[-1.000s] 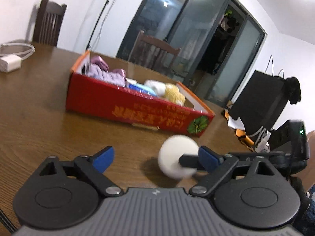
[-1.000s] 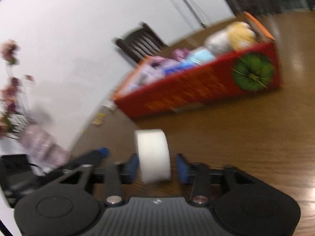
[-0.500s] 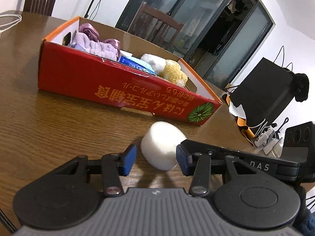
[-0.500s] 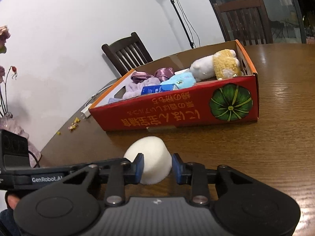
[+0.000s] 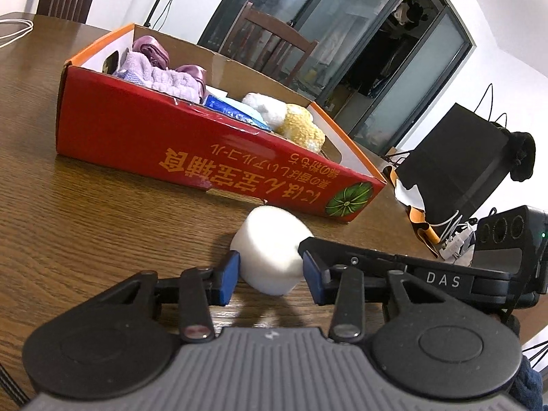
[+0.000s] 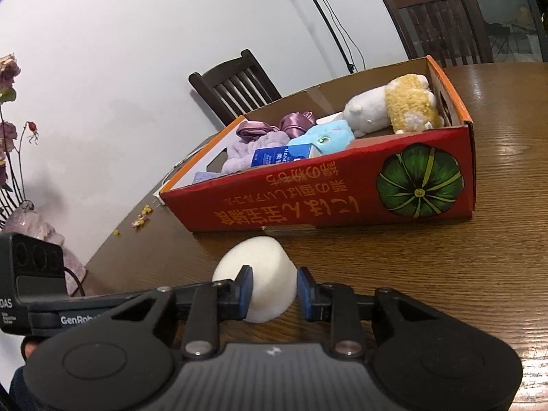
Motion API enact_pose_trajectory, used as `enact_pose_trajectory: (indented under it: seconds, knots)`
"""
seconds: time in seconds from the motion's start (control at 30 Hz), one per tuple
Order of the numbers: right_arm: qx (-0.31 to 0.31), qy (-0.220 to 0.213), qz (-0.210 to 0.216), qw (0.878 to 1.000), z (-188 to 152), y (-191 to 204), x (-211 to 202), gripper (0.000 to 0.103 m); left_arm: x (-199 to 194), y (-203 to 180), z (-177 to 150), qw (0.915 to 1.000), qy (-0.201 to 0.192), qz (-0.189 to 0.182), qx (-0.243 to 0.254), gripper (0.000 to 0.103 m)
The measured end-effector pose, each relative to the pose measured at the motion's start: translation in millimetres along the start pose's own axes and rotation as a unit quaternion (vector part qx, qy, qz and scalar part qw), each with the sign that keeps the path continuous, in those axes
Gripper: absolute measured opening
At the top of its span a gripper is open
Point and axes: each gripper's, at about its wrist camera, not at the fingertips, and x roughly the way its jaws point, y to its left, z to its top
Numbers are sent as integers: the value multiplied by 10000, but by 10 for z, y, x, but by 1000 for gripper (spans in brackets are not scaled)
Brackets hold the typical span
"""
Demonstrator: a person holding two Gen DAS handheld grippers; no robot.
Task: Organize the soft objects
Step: 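Grasp the white foam cylinder with the right gripper and lift it, then carry the foam cylinder into the box and release it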
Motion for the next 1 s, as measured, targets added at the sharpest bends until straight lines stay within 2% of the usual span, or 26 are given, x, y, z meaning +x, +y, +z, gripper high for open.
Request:
enact_pose_trajectory:
  seconds: [0.1,0.2,0.43,0.63,0.73,0.83,1.0]
  knots:
    - [94,-13,156,9998,-7,-34,21,21,-5,-4,-4,10000,-13,-2,24,39]
    - [112,-28,180,9998,-18,-37,15,20,-7,-1,-8,10000,-27,-10,30,39]
    - [-34,-128,-64,9999,-57,101,-83,18,-48,-68,-39,9995,-160,-100,264,37]
    - [60,-451,-236,9987,-274,273,-445,18,-298,-268,-179,9982,-409,-340,284,34]
    - [57,-520,-302,9982,-406,377,-677,18,-429,-387,-285,9978,-375,-458,312,33]
    - [45,-580,-287,9979,-513,456,-898,18,-572,-520,-356,9976,-305,-515,336,32]
    - [1,-806,-160,9966,-557,568,-1175,18,-796,-727,-399,9959,-517,-560,483,32]
